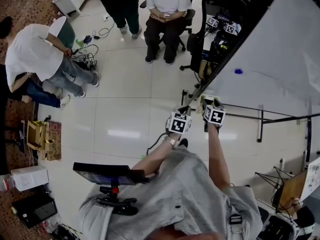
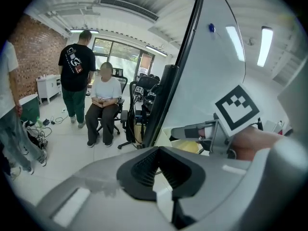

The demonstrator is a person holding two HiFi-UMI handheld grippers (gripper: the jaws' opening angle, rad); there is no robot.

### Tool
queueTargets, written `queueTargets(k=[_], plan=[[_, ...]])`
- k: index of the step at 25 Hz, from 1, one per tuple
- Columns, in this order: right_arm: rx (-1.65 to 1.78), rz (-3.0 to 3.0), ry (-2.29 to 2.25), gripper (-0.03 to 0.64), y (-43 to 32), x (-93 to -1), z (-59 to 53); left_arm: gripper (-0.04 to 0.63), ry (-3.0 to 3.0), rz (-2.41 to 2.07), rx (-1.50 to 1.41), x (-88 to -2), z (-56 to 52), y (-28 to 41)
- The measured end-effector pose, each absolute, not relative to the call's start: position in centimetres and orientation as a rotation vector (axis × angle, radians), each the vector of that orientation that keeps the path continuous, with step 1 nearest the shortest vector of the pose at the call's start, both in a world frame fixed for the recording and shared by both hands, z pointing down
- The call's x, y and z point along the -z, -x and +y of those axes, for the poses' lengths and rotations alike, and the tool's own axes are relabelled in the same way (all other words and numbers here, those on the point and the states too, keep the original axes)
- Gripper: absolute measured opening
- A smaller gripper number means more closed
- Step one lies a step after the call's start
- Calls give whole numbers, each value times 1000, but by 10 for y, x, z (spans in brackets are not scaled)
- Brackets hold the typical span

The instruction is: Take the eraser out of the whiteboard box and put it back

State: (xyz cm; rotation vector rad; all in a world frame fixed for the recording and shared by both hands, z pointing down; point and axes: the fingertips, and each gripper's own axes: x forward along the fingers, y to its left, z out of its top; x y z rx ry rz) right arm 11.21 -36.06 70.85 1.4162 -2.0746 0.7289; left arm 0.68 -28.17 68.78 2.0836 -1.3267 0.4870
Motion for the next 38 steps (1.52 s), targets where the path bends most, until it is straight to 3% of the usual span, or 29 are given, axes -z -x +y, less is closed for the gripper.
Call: queueTargets(k=[5, 6, 8, 18, 27, 38], plan=[[-669, -2063, -1510, 308, -115, -685, -340, 6, -2083, -1283, -468, -698, -263, -13], [-677, -2066, -1529, 254, -116, -682, -329, 6, -2075, -1272, -463, -702, -259, -17], [-729, -2098, -1516, 3, -114, -686, -300, 6, -2056, -1256, -462, -711, -249, -23], [-786, -2233, -1311, 3, -107, -693, -178, 6, -2098, -1297, -514, -700, -170, -71], [-972, -2182, -1290, 3, -161, -721, -68, 6, -2062, -1319, -603, -721, -45, -116], [-841, -2366, -1167, 3, -117, -664, -76, 6, -2077, -1471, -511, -673, -68, -83]])
